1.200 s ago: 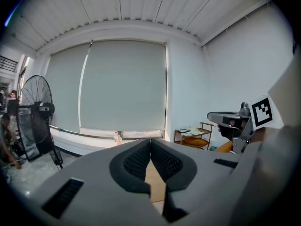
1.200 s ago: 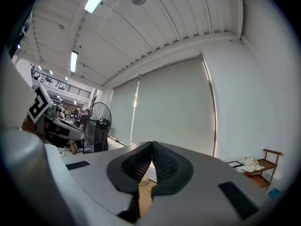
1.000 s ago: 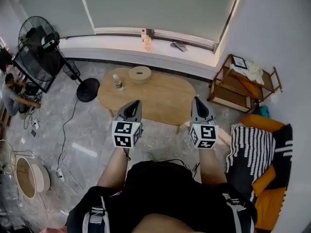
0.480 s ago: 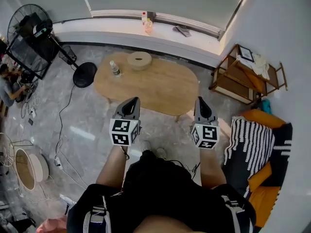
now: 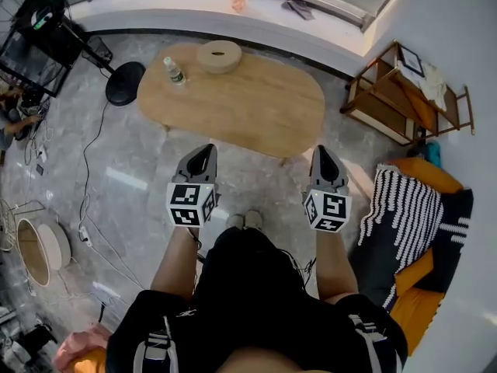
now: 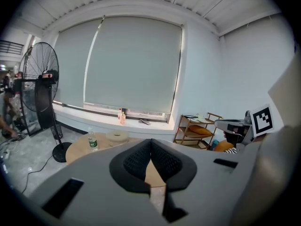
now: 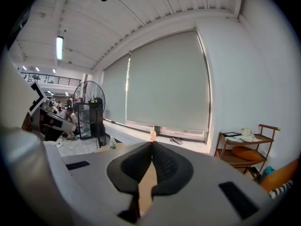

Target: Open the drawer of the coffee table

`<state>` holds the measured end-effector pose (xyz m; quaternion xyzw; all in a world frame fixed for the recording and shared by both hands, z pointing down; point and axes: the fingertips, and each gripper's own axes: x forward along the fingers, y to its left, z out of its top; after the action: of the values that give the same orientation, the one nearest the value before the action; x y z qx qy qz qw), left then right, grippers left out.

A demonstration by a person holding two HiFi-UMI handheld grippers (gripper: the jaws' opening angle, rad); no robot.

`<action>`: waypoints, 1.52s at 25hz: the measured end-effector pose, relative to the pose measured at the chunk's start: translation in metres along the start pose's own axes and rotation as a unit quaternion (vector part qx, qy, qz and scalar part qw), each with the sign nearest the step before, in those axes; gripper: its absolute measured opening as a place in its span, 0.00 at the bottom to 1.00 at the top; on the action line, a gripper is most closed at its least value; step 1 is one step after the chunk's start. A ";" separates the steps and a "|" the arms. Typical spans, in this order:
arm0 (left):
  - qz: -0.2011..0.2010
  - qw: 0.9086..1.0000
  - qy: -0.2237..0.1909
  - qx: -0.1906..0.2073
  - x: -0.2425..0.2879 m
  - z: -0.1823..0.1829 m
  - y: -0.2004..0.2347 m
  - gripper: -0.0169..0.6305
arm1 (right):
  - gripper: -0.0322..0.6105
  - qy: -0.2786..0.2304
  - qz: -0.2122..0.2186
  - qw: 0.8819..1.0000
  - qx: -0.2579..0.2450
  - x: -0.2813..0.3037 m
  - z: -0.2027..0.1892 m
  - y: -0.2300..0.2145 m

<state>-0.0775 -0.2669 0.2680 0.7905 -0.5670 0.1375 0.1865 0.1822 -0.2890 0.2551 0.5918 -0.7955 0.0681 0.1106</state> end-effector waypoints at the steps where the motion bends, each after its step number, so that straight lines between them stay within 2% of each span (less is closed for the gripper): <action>1: 0.001 1.000 -0.002 0.001 0.004 -0.010 0.002 0.06 | 0.08 0.003 -0.002 1.000 -0.002 0.003 -0.015 -0.001; 7: 0.000 1.000 -0.014 0.010 0.050 -0.101 0.037 0.06 | 0.08 -0.009 -0.012 1.000 -0.006 0.034 -0.110 -0.001; 12: -0.003 0.999 -0.045 0.019 0.095 -0.202 0.060 0.06 | 0.08 -0.046 -0.032 0.998 -0.018 0.058 -0.209 -0.004; 17: 0.000 0.997 -0.073 0.019 0.152 -0.304 0.085 0.06 | 0.08 -0.073 -0.063 0.995 0.000 0.076 -0.318 -0.034; 20: 0.001 0.997 -0.078 0.022 0.175 -0.359 0.093 0.06 | 0.08 -0.077 -0.066 0.995 0.006 0.081 -0.375 -0.046; 24: 0.002 0.997 -0.069 0.021 0.192 -0.402 0.096 0.06 | 0.08 -0.075 -0.061 0.995 0.034 0.078 -0.417 -0.053; 28: -0.006 0.999 -0.050 0.020 0.191 -0.420 0.091 0.06 | 0.08 -0.055 -0.032 0.997 0.043 0.069 -0.434 -0.046; 30: -0.024 0.998 -0.052 0.011 0.192 -0.425 0.087 0.06 | 0.08 -0.054 -0.013 0.998 0.038 0.066 -0.437 -0.042; 33: -0.086 0.994 -0.063 -0.039 0.196 -0.433 0.079 0.06 | 0.08 -0.049 0.027 0.998 0.043 0.065 -0.443 -0.037; 34: -0.115 0.989 -0.065 -0.062 0.197 -0.435 0.074 0.14 | 0.08 -0.042 0.042 0.997 0.044 0.065 -0.447 -0.035; 35: -0.144 0.984 -0.066 -0.083 0.199 -0.437 0.070 0.30 | 0.08 -0.034 0.058 0.997 0.043 0.065 -0.451 -0.032; 36: -0.168 0.978 -0.068 -0.102 0.200 -0.439 0.067 0.38 | 0.11 -0.025 0.075 0.996 0.041 0.066 -0.455 -0.030; 37: -0.188 0.972 -0.072 -0.120 0.202 -0.440 0.065 0.41 | 0.30 -0.016 0.092 0.995 0.039 0.068 -0.459 -0.026; 38: -0.203 0.966 -0.077 -0.138 0.204 -0.442 0.066 0.43 | 0.35 -0.009 0.105 0.994 0.036 0.069 -0.462 -0.023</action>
<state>-0.0776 -0.2587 0.7594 0.8637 -0.4209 -0.0439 0.2736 0.2296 -0.2495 0.7184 0.5089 -0.8514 0.1025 0.0746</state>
